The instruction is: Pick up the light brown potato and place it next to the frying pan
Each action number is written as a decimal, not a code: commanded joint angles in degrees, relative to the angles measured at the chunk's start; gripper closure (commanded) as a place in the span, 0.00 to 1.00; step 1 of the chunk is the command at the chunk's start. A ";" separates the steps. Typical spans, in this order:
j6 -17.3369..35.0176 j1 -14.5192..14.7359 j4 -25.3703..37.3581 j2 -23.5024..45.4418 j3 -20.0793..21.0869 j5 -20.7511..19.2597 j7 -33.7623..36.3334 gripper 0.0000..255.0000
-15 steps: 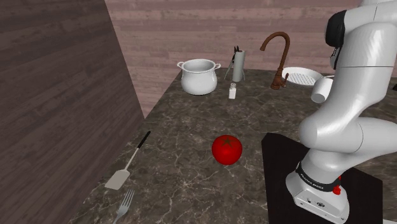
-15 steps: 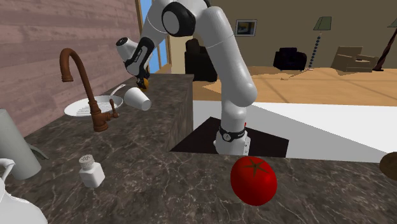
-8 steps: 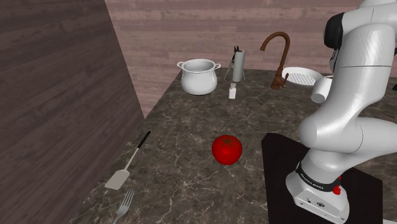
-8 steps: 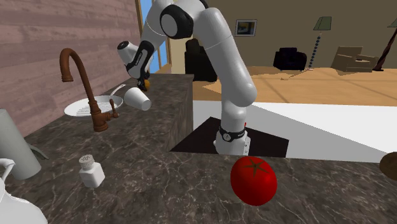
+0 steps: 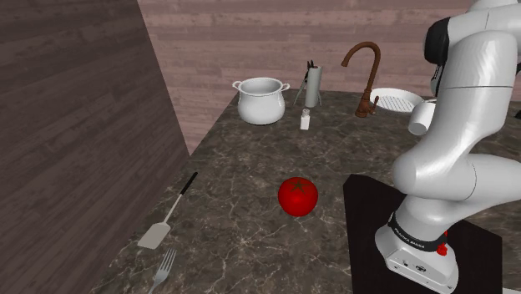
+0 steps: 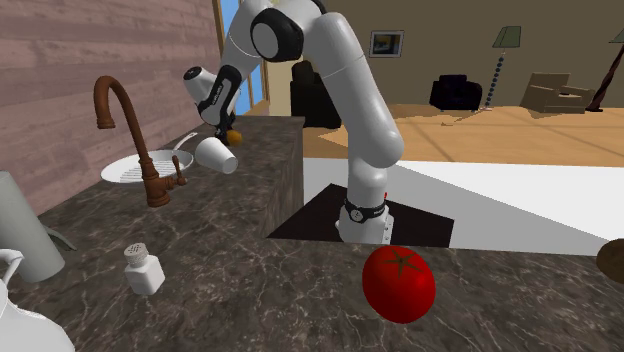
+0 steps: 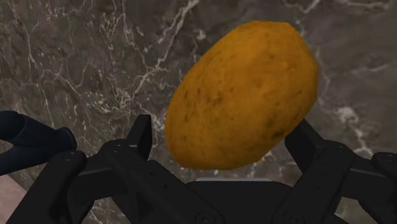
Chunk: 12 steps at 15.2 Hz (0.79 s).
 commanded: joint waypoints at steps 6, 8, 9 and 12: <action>-5.71 4.13 -0.61 -5.64 -1.24 -2.20 1.25 0.00; -5.71 4.13 -0.60 -5.64 -1.23 -2.20 1.25 0.00; -5.71 4.13 -0.60 -5.64 -1.23 -2.20 1.25 0.00; -5.70 4.13 -0.61 -5.64 -1.23 -2.20 1.26 0.00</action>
